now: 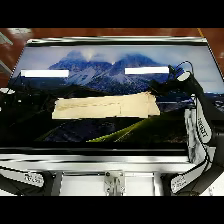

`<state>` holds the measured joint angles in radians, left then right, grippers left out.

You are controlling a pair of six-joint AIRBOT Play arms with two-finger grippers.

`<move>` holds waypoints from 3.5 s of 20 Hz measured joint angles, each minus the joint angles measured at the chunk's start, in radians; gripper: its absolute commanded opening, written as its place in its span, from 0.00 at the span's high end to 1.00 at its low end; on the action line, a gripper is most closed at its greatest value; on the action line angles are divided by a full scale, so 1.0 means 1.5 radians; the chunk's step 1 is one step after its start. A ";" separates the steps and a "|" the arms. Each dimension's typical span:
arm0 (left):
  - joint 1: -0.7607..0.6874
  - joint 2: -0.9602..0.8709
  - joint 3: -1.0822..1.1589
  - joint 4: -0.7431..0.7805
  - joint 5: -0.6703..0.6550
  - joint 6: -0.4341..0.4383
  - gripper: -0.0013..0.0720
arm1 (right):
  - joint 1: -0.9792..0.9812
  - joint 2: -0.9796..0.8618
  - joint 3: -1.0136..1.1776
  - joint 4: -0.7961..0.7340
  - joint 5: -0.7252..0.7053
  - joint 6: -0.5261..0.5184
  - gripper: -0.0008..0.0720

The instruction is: Fold the shirts.

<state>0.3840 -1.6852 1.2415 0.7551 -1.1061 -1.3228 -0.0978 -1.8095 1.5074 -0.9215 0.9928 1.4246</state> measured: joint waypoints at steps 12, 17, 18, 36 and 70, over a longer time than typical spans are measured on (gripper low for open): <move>0.054 0.099 0.102 0.084 -0.131 -0.034 0.40 | -0.087 -0.020 0.001 -0.092 0.222 0.024 0.05; 0.018 0.159 0.106 0.085 -0.154 -0.024 0.40 | -0.058 -0.073 0.001 -0.027 0.198 0.018 0.06; 0.005 0.166 0.106 0.085 -0.155 -0.023 0.40 | -0.052 -0.082 0.001 -0.003 0.191 0.013 0.21; -0.474 0.039 0.064 0.013 0.130 0.000 0.93 | -0.033 0.244 0.005 0.029 0.365 0.019 0.90; -0.021 0.362 0.062 -0.256 0.008 0.131 0.94 | 0.403 0.035 -0.012 0.077 0.024 0.162 0.40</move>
<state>0.3531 -1.1416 1.3342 0.3710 -1.0946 -1.1259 0.5068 -1.7565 1.4895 -0.8055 1.0283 1.6680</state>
